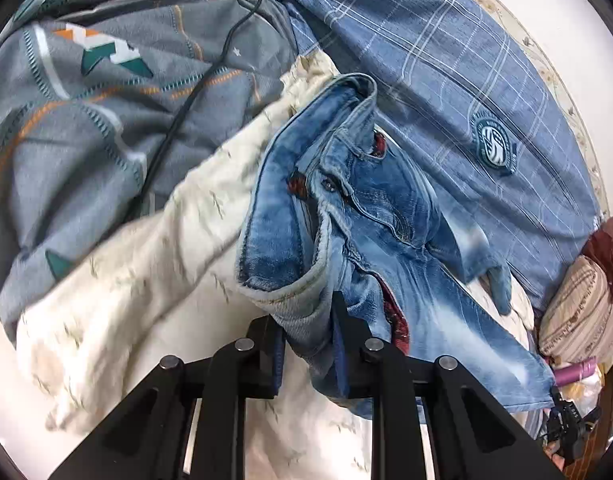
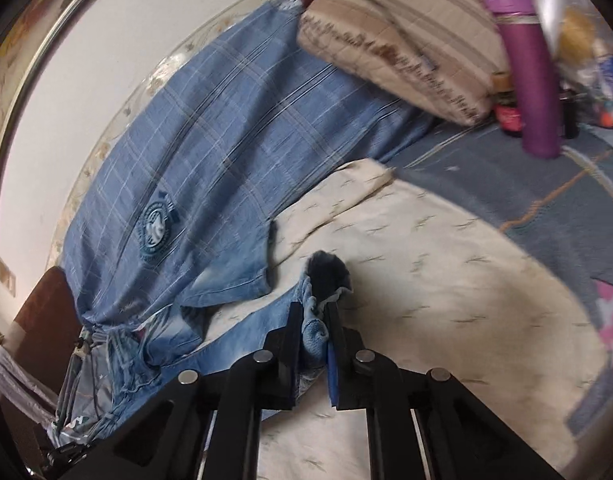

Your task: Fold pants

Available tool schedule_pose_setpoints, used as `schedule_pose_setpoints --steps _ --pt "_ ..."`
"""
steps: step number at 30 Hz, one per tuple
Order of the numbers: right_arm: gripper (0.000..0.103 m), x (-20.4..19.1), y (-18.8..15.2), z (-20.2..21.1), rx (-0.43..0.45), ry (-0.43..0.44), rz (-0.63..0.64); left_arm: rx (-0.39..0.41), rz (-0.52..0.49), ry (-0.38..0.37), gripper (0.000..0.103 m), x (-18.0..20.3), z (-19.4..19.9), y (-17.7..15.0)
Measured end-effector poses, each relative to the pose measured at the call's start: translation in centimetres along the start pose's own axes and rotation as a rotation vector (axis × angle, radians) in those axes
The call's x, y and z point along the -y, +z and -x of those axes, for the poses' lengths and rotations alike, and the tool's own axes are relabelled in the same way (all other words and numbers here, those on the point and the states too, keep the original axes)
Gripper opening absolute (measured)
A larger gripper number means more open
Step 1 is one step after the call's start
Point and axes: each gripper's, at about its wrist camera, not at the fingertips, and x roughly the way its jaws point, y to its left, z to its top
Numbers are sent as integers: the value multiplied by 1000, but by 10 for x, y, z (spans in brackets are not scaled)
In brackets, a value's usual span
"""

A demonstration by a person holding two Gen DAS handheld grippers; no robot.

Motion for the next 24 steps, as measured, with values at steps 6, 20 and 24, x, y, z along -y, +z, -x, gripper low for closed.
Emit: schedule_pose_setpoints --steps 6,20,24 --pt "10 33 -16 17 -47 -48 -18 -44 -66 60 21 -6 -7 -24" --pt "32 79 34 56 -99 -43 -113 136 -285 168 58 13 70 7" --pt "78 22 61 45 14 64 -35 196 -289 159 82 34 70 49"
